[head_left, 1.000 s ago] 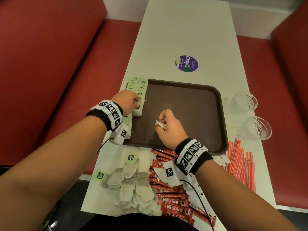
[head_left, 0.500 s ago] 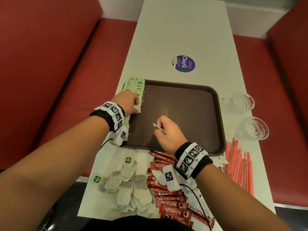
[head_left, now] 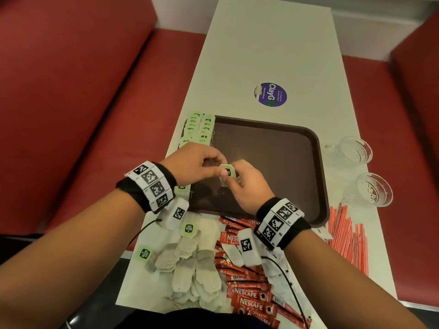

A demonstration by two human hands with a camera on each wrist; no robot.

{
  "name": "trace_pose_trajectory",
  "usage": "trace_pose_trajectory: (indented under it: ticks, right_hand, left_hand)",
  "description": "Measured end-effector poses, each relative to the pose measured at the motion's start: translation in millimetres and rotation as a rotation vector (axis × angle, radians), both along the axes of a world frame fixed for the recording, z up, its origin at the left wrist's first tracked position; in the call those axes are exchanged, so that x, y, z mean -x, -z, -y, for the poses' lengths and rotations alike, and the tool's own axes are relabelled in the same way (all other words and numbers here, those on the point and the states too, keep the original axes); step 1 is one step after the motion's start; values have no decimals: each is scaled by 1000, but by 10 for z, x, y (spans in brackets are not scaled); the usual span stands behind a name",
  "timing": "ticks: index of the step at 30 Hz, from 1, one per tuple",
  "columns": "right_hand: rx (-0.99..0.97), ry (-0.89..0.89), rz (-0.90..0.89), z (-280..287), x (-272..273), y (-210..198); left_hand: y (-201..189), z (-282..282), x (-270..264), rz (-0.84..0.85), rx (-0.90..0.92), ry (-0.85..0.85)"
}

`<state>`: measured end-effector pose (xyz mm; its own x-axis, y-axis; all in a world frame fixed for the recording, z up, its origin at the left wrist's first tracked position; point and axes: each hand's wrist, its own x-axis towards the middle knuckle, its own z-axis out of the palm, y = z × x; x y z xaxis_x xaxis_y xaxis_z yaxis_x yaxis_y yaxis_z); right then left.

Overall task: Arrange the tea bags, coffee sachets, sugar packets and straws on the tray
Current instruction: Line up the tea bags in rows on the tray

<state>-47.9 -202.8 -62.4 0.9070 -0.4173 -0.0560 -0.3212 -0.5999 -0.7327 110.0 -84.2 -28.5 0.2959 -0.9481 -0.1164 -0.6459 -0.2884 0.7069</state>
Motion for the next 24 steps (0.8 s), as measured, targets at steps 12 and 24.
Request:
trace_pose_trajectory:
  ticks: [12,24]
  right_hand:
    - [28,-161,-208,-132,88,80]
    - [204,-701,-320,-520,-25,218]
  left_hand:
    - [180,-154,-270,131,-122,-184]
    - [412,194,-601,269,-283,-362]
